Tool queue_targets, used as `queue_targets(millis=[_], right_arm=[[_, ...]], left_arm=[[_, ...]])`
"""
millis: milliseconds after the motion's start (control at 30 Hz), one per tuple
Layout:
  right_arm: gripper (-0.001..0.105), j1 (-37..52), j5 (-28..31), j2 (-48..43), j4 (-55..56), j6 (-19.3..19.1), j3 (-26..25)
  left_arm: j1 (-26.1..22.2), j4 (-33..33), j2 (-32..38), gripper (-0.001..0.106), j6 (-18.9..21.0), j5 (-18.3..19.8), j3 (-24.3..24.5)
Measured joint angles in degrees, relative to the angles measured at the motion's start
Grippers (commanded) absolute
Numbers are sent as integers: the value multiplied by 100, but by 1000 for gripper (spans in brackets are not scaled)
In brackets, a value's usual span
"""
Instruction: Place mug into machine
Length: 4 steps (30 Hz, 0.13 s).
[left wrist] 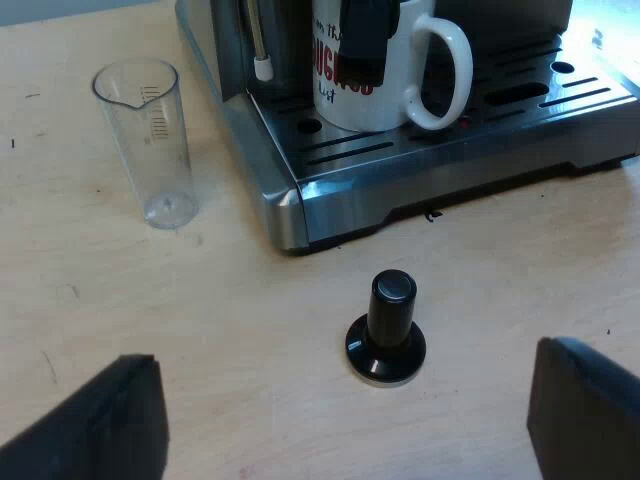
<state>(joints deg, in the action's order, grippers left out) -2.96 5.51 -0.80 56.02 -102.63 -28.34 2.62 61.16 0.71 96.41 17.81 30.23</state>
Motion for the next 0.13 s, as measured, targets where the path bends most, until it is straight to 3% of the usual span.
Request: queue_targets(millis=[133], right_arm=[[87,0,0,0,0,0,0]], left_arm=[[0,0,0,86,0,0,0]])
